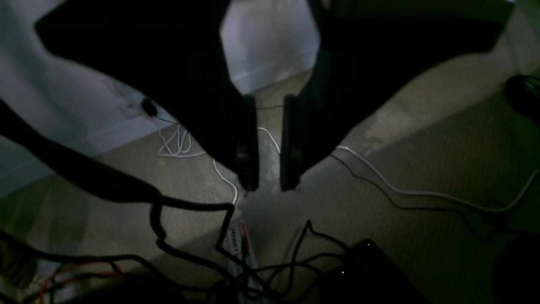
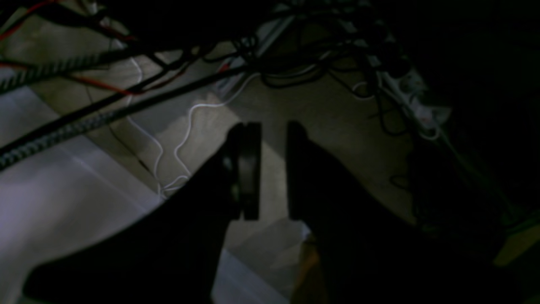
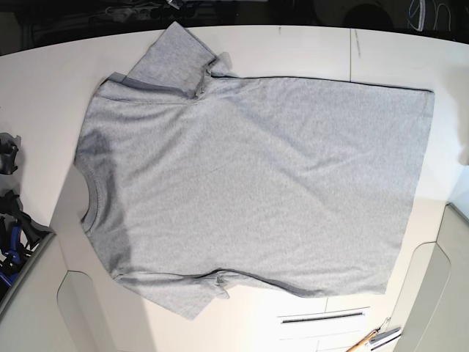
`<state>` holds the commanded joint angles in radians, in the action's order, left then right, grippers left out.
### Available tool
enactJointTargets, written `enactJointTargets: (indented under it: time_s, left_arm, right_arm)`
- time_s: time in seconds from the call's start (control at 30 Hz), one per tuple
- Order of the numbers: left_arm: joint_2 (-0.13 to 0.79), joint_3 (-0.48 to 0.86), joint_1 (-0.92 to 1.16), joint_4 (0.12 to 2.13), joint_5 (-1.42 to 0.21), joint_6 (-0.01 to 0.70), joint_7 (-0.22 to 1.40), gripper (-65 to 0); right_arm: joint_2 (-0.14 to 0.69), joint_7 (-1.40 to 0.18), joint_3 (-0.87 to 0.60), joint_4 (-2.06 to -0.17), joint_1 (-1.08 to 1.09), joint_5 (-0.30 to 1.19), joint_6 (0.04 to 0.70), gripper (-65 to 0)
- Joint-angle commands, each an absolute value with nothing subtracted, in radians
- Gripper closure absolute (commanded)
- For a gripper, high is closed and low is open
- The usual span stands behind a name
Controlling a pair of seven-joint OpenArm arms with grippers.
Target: Fold the T-shirt properly
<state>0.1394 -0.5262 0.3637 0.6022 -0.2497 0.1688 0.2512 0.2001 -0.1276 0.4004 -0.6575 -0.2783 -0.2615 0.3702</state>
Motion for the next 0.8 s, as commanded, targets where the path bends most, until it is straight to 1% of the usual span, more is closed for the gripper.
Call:
enactJointTargets:
  time_s: [0.13,0.23,0.33,0.4,0.53,0.6,0.7,0.8]
  left_arm:
    - [0.151,-0.468,0.416,0.683,-0.250,0.173,0.260,-12.3]
    - [0.153,-0.371,0.472,0.753,-0.249,0.234,0.262,-12.3]
    - [0.153,-0.268,0.527,0.816,-0.249,0.303,0.268,-12.3]
    - [0.153,-0.211,0.558,0.855,-0.250,0.325,0.274,-12.3]
    - [0.153,-0.133,0.612,0.928,-0.250,0.334,0.289,-12.3]
    - [0.153,-0.117,0.631,0.962,-0.252,0.334,0.317,-12.3]
    - [0.153,-0.106,0.672,1.018,-0.299,0.334,0.327,-12.3]
    - [0.153,-0.103,0.727,1.092,-0.300,0.334,0.327,-12.3]
  right_arm:
    - [0.200,-0.128,0.400,-0.657,-0.281,-0.253,0.371,-9.8]
    - [0.205,-0.128,0.400,-0.657,-0.289,-0.196,0.371,-9.8]
    - [0.217,-0.128,0.400,-0.672,-0.298,-0.183,0.371,-9.8]
    - [0.228,-0.128,0.400,-0.689,-0.315,-0.175,0.371,-9.8]
    - [0.263,-0.128,0.400,-0.777,-0.377,-0.116,0.381,-9.8]
    - [0.276,-0.128,0.400,-0.834,-0.413,-0.093,0.409,-9.8]
    - [0.297,-0.128,0.396,-0.921,-0.471,-0.054,0.427,-9.8]
    - [0.331,-0.128,0.377,-1.020,-0.542,-0.023,0.443,-9.8]
